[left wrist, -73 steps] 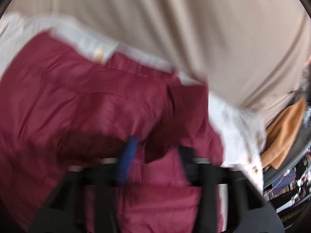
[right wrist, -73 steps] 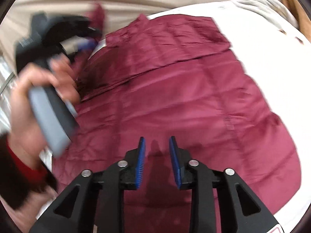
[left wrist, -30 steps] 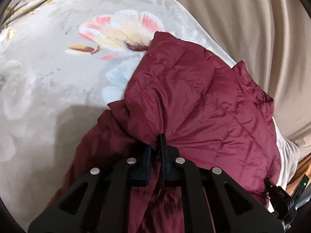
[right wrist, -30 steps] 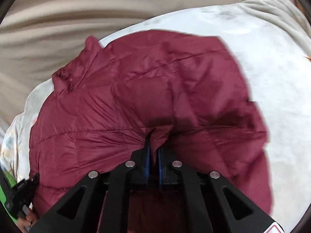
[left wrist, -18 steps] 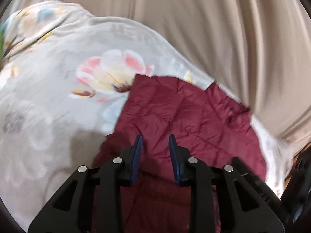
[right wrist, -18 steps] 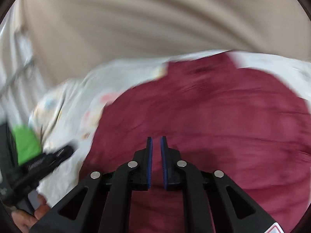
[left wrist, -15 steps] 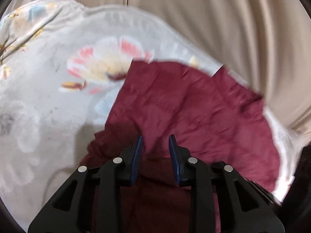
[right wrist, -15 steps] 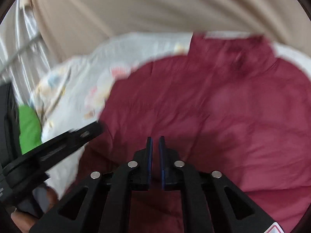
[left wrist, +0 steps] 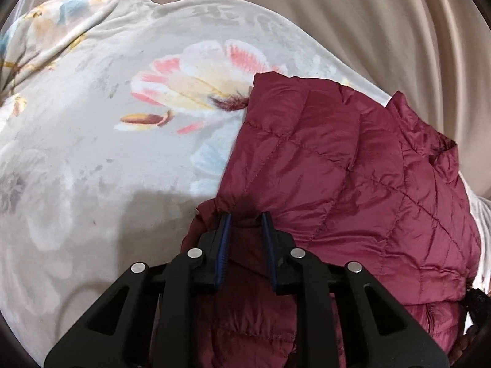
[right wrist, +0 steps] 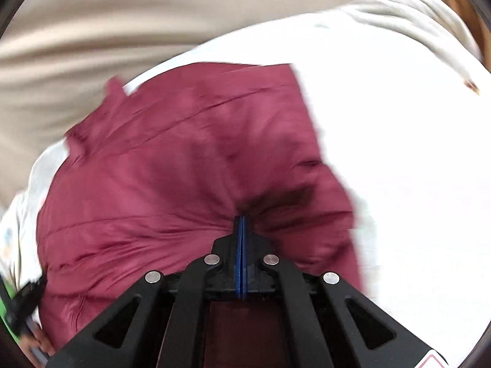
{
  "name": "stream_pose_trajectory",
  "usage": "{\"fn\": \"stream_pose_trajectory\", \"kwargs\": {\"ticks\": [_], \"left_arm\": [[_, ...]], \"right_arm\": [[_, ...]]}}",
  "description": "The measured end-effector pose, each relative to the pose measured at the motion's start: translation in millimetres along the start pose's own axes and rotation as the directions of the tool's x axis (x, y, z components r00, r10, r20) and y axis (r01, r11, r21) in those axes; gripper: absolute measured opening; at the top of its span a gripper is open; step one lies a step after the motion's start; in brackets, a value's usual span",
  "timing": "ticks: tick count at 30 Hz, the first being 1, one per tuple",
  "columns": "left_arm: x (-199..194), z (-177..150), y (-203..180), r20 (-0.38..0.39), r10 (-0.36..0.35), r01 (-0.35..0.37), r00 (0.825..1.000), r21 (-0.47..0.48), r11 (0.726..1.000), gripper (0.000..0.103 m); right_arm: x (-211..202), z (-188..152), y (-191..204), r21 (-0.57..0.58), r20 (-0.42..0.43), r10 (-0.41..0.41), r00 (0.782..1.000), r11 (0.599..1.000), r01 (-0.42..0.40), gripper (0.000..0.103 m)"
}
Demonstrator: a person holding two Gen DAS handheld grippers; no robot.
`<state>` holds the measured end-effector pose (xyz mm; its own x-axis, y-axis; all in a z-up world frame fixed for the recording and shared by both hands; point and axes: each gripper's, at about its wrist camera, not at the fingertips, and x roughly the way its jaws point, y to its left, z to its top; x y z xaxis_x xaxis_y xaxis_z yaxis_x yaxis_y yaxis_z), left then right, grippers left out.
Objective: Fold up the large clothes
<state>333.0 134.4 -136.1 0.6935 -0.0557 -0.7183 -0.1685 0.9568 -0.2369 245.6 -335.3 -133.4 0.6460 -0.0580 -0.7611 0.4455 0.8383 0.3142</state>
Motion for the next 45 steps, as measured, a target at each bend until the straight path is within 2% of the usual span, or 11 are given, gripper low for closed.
{"fn": "stream_pose_trajectory", "kwargs": {"ticks": [7,12,16,22,25,27,28,29,36,42,45], "left_arm": [[-10,6,-10,0.001,0.045,-0.045,0.999,0.027,0.999,0.029],[-8,0,-3,-0.018,0.021,-0.021,1.0,0.038,0.999,0.031],[-33,-5,16,-0.014,-0.008,0.008,1.0,-0.039,0.999,0.068],[-52,-31,53,-0.166,-0.033,0.022,0.985,-0.072,0.997,0.076],[-59,-51,54,-0.199,-0.036,0.031,0.979,-0.031,0.999,0.063],[-65,-58,44,-0.211,-0.039,0.05,0.977,0.045,0.998,0.032],[-67,-61,42,-0.23,-0.068,0.082,0.971,0.054,0.995,0.013],[-71,-63,41,-0.235,-0.076,0.091,0.969,0.052,0.995,0.006],[-144,-97,58,-0.265,-0.079,0.114,0.961,0.12,0.986,0.003],[-207,-168,104,-0.406,-0.012,0.062,0.914,0.111,0.992,0.008],[-241,-155,106,-0.334,0.001,0.033,0.943,0.094,0.995,0.009]], "right_arm": [[-18,0,68,-0.156,0.034,0.013,0.999,0.988,-0.008,0.0],[1,-7,66,-0.16,-0.025,-0.049,0.998,0.986,0.045,0.002],[-38,-7,43,-0.092,0.032,-0.03,0.999,0.995,0.033,0.021],[-90,-54,-7,-0.095,0.002,-0.149,0.989,0.984,0.148,0.059],[-89,-77,-28,-0.064,-0.095,-0.135,0.986,0.99,0.129,0.059],[-86,-92,-34,-0.04,-0.125,-0.092,0.988,0.995,0.088,0.021],[-87,-93,-33,-0.035,-0.132,-0.06,0.989,0.998,0.056,0.011],[-89,-94,-33,-0.022,-0.137,-0.041,0.99,0.999,0.039,0.005],[-155,-140,-46,-0.028,-0.162,-0.018,0.987,1.0,0.014,0.002],[-215,-218,-70,-0.073,-0.322,-0.093,0.942,0.995,0.074,0.006],[-238,-218,-75,-0.038,-0.3,-0.133,0.945,0.991,0.127,0.014]]}}
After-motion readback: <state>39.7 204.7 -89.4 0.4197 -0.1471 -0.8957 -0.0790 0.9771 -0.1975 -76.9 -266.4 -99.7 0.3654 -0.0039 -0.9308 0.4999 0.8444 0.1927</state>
